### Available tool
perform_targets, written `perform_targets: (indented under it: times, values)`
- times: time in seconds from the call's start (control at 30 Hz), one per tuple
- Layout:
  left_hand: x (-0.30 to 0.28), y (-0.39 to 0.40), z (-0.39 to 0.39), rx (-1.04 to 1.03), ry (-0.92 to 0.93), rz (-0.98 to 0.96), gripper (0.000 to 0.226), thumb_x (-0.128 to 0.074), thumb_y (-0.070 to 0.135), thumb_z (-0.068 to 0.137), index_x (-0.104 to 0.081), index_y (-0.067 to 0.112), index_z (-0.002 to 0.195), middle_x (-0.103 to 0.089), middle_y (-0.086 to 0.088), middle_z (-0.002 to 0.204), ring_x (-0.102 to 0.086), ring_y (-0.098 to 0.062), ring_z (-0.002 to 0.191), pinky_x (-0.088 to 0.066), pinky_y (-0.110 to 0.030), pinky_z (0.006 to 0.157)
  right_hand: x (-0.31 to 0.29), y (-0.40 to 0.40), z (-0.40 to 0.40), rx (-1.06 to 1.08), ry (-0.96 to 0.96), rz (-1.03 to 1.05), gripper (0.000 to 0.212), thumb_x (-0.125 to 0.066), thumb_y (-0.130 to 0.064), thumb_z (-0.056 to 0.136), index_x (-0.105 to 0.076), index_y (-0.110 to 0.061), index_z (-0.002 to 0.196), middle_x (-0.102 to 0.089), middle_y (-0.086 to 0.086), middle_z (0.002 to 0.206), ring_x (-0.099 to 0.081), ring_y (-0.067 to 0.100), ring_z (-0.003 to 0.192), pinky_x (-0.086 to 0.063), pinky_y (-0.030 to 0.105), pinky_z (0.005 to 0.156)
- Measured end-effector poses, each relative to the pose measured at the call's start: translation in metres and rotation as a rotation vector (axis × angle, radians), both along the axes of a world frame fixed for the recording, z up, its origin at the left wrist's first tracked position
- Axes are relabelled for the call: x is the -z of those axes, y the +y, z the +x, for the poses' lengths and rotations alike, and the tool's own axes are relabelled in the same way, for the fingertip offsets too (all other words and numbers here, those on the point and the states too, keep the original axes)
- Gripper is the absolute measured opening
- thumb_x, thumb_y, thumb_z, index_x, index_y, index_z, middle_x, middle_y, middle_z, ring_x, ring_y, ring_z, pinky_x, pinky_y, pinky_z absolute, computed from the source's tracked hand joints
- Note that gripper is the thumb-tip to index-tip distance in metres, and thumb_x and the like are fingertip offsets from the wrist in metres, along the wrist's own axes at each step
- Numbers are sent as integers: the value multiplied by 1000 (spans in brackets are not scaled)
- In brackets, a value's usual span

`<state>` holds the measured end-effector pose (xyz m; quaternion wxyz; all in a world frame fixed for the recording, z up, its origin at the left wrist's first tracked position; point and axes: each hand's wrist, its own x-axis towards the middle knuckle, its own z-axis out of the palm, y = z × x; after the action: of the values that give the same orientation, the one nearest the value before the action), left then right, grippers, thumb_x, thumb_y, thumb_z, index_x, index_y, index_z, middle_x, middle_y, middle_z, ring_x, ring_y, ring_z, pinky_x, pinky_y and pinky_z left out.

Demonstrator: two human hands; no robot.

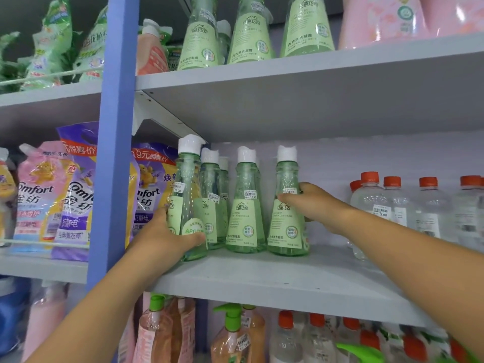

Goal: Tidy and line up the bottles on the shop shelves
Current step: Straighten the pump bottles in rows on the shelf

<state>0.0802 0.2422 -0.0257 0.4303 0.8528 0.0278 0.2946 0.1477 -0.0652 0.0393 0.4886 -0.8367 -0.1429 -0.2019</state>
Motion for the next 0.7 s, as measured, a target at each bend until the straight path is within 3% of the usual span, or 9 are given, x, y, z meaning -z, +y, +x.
perform_targets:
  times: [0.2, 0.27, 0.33, 0.4, 0.43, 0.5, 0.53, 0.6, 0.7]
  values:
    - [0, 1, 0, 30, -2, -25, 100, -88, 59, 70, -37, 33, 152, -64, 10, 127, -61, -19, 105, -51, -34, 84, -1, -3, -1, -17, 24, 11, 29, -68, -36, 95, -63, -24, 122, -76, -2, 111, -74, 19, 99, -58, 41, 88]
    - [1, 2, 2, 44, -9, -51, 77, -89, 53, 72, -48, 35, 134, -64, 20, 107, -60, -6, 87, -46, -26, 67, -1, -4, -2, -34, 47, 28, 32, -67, -35, 97, -61, -24, 126, -75, -2, 114, -73, 19, 101, -58, 39, 86]
    - [1, 3, 3, 49, -7, -67, 66, -90, 49, 72, -43, 38, 117, -58, 25, 92, -53, 3, 79, -39, -20, 58, -1, -5, -2, -33, 54, 32, 34, -68, -35, 97, -60, -24, 128, -75, -2, 115, -73, 18, 102, -58, 39, 86]
    - [1, 1, 6, 66, 6, -74, 75, -92, 49, 69, -39, 35, 120, -62, 19, 101, -58, -2, 85, -47, -25, 66, -1, -5, -2, -23, 46, 28, 36, -68, -36, 96, -60, -23, 129, -74, -1, 117, -73, 19, 103, -58, 41, 89]
    - [0, -1, 6, 70, 16, -75, 86, -94, 50, 66, -38, 30, 128, -64, 12, 113, -62, -11, 96, -52, -32, 76, 0, -5, -1, -16, 42, 24, 38, -68, -37, 96, -60, -23, 130, -74, -1, 118, -72, 20, 104, -58, 43, 93]
    - [-1, -4, 7, 42, 32, -69, 116, -94, 59, 60, -26, 22, 148, -56, -1, 137, -58, -28, 120, -52, -43, 98, 1, -4, 0, -1, 38, 14, 40, -67, -40, 96, -59, -24, 132, -72, 0, 120, -71, 21, 107, -55, 47, 99]
    - [-2, -5, 7, 21, 37, -59, 123, -90, 65, 61, -21, 21, 152, -52, -3, 141, -55, -31, 126, -50, -45, 101, 2, -4, 0, 2, 40, 14, 40, -67, -41, 96, -59, -25, 132, -72, -1, 121, -71, 22, 108, -55, 48, 100]
    - [-3, -6, 5, 8, 39, -63, 112, -78, 72, 71, -21, 23, 155, -55, 3, 134, -57, -26, 118, -49, -41, 93, 2, -4, 0, 2, 43, 19, 41, -67, -41, 96, -58, -25, 133, -73, -1, 120, -72, 21, 107, -55, 48, 100]
    - [-1, -1, 6, 38, 6, -53, 69, -74, 57, 81, -43, 30, 137, -61, 20, 101, -60, -7, 88, -48, -34, 77, 2, -5, 0, -5, 51, 31, 40, -69, -37, 95, -58, -26, 132, -74, -2, 117, -73, 20, 103, -57, 46, 96]
